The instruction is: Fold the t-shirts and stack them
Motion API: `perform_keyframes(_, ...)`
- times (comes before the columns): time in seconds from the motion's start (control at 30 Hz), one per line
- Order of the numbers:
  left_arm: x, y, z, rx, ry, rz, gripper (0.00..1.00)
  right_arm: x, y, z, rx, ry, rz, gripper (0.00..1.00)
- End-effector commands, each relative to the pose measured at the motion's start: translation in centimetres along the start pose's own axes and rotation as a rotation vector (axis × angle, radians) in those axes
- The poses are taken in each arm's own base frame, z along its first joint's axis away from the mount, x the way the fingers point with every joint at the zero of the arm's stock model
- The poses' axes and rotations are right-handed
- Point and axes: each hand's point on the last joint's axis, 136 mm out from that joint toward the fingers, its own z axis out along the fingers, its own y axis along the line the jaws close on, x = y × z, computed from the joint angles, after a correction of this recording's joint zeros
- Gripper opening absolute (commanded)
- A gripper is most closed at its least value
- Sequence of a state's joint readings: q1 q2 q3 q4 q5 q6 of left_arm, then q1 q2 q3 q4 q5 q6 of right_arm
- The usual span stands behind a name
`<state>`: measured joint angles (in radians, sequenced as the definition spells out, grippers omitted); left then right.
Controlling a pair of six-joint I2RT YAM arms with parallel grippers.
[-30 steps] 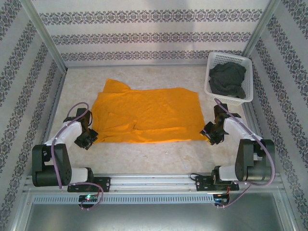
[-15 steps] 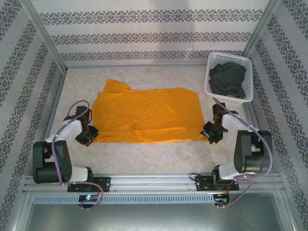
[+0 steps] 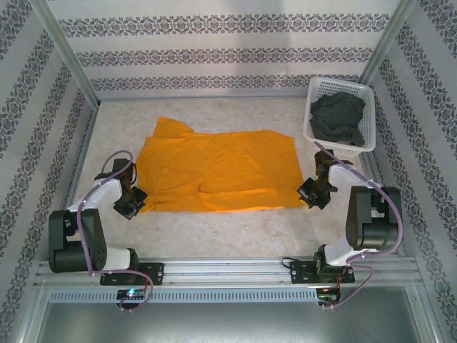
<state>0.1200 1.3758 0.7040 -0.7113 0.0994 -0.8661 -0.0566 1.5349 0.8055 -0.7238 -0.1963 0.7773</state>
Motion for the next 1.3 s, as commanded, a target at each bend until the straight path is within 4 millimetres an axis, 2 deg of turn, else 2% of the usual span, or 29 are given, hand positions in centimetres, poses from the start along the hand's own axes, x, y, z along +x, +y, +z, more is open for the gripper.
perform_keyframes(0.0,-1.8,0.5,-0.9,-0.066,-0.057,0.035,0.00,-1.1,-0.7,-0.5,0.062,-0.039,-0.027,0.00)
perform_keyframes(0.2,-2.8,1.7,-3.2,-0.111,-0.112,0.072,0.00,-2.3,-1.2,-2.4,0.118,-0.111,-0.083,0.00)
perform_keyframes(0.33,-2.1,2.1,-3.7,-0.105,-0.090,0.071,0.00,-2.2,-1.2,-3.3,0.119,-0.122,-0.094,0.00)
perform_keyframes(0.5,0.1,3.4,-3.1,-0.113,-0.026,0.033,0.00,-0.6,-2.6,-3.0,0.151,-0.088,-0.087,0.00)
perform_keyframes(0.63,1.7,5.3,-1.7,-0.154,0.013,0.008,0.00,0.7,-4.1,-2.1,0.185,-0.054,-0.076,0.00)
perform_keyframes(0.8,2.4,6.3,0.0,-0.201,0.044,-0.020,0.01,1.1,-5.0,-0.9,0.214,-0.022,-0.055,0.00)
perform_keyframes(0.93,1.3,5.8,-0.4,-0.202,0.009,-0.023,0.16,0.7,-4.2,-1.1,0.193,-0.026,-0.054,0.01)
perform_keyframes(1.03,0.8,5.7,-1.4,-0.207,-0.014,-0.030,0.33,0.3,-3.8,-2.0,0.188,-0.051,-0.057,0.21)
perform_keyframes(1.07,0.5,5.6,-1.9,-0.205,-0.030,-0.037,0.40,0.1,-3.6,-2.6,0.182,-0.069,-0.061,0.26)
perform_keyframes(1.13,-0.1,5.3,-3.4,-0.185,-0.080,-0.040,0.47,-0.4,-2.8,-4.0,0.155,-0.121,-0.080,0.33)
perform_keyframes(1.2,-1.1,4.3,-5.0,-0.141,-0.132,-0.046,0.51,-0.9,-0.9,-5.8,0.092,-0.194,-0.123,0.37)
perform_keyframes(1.27,-1.9,1.8,-6.1,-0.040,-0.178,-0.058,0.51,-0.9,3.1,-7.4,-0.071,-0.259,-0.209,0.39)
